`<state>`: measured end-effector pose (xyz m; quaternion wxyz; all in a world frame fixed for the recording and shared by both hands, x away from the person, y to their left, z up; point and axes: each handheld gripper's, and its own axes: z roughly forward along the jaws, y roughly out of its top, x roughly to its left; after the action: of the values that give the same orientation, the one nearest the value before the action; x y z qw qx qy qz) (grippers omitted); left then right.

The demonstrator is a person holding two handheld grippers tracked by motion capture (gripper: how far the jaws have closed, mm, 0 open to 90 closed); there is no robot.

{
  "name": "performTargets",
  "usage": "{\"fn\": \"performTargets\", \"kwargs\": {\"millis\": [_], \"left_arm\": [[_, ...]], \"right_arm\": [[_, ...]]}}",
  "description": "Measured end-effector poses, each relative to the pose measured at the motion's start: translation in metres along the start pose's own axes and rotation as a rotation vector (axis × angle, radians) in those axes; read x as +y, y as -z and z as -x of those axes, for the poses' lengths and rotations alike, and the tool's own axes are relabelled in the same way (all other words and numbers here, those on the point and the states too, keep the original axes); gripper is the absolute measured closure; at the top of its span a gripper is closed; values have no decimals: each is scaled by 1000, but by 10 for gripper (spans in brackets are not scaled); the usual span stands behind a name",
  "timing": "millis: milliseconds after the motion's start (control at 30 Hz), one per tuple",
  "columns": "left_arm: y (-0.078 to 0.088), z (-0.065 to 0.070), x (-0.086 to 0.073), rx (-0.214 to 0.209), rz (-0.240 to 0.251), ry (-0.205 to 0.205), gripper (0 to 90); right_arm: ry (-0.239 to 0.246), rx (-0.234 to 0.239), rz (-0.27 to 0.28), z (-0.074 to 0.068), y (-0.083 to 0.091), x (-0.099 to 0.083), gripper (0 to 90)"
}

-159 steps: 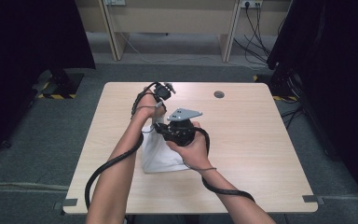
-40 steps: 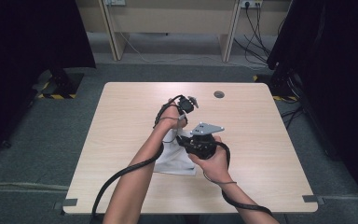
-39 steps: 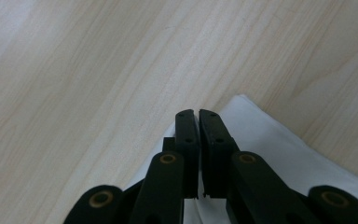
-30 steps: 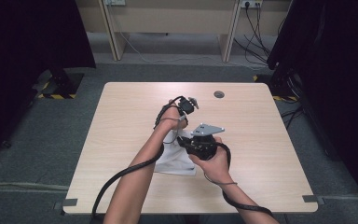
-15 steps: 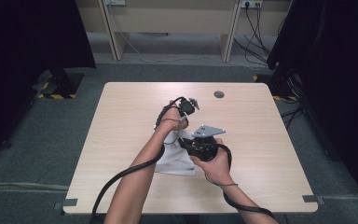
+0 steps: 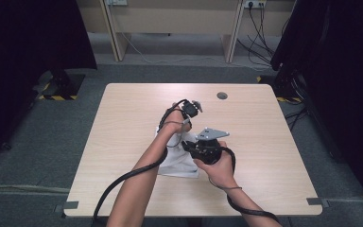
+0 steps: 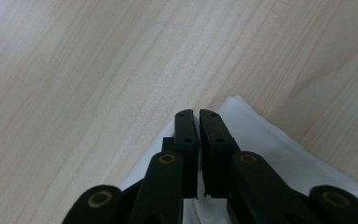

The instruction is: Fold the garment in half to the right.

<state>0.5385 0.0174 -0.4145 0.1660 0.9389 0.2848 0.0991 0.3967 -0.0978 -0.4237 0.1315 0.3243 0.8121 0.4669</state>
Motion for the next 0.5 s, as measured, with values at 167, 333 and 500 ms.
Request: {"fn": "performTargets", "kwargs": {"millis": [167,333,500], "left_arm": [[-1,0,0,0,2,1,853],[-2,1,0,2,2,0,853],[-4,2,0,0,5,2,853]], "right_arm": [[0,0,-1,0,0,-1,820],[-2,0,-5,0,-1,-3,819],[-4,-1,-8,1,0,-6,819]]}}
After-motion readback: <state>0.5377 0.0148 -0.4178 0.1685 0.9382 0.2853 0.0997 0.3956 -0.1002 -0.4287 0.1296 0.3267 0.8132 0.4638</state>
